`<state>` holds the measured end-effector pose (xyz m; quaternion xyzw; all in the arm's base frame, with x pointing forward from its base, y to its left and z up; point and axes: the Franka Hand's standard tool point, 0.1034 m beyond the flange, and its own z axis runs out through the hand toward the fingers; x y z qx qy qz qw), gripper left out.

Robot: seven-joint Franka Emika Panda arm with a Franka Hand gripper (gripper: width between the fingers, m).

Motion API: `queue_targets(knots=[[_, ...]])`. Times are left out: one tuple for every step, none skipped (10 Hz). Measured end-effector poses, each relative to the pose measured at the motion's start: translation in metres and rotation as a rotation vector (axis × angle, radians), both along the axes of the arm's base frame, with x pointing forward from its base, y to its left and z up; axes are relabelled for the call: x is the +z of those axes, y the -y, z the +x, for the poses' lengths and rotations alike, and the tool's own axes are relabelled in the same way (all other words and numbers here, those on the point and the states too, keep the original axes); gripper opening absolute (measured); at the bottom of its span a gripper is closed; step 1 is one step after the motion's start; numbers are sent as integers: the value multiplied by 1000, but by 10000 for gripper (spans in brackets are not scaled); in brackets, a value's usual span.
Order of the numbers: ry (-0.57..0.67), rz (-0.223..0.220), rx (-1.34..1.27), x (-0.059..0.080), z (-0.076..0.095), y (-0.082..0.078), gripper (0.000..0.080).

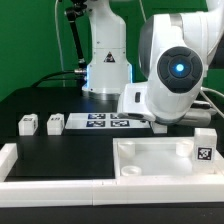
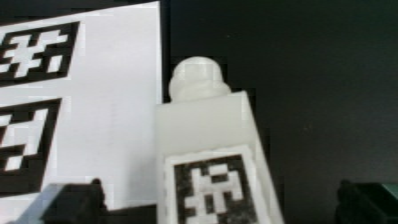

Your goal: Assemble square table

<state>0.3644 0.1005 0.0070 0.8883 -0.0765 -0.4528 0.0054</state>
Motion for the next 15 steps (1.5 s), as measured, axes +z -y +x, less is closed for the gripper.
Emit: queue_targets(knots=[[0,-1,1,0,0,1,622],[0,-2,0,0,0,2,622],[0,-2,-1,0,0,2,441],[-1,-2,-1,0,0,3,441],[-1,-2,-2,0,0,3,287],[-1,-2,-3,0,0,4,287],[-1,-2,-3,0,0,4,287],[-1,-2,-4,0,1,4,287],[-1,-2,-4,0,1,4,287],[-1,-2,-5,0,1,4,287],[0,-4,-5,3,4,7,287],[19,-7,-7,19,23,15,288],[87,-13,-15,43,49,27,288],[108,-6,-25,63,61,37,288],[154,-10,-40,83,75,48,288]])
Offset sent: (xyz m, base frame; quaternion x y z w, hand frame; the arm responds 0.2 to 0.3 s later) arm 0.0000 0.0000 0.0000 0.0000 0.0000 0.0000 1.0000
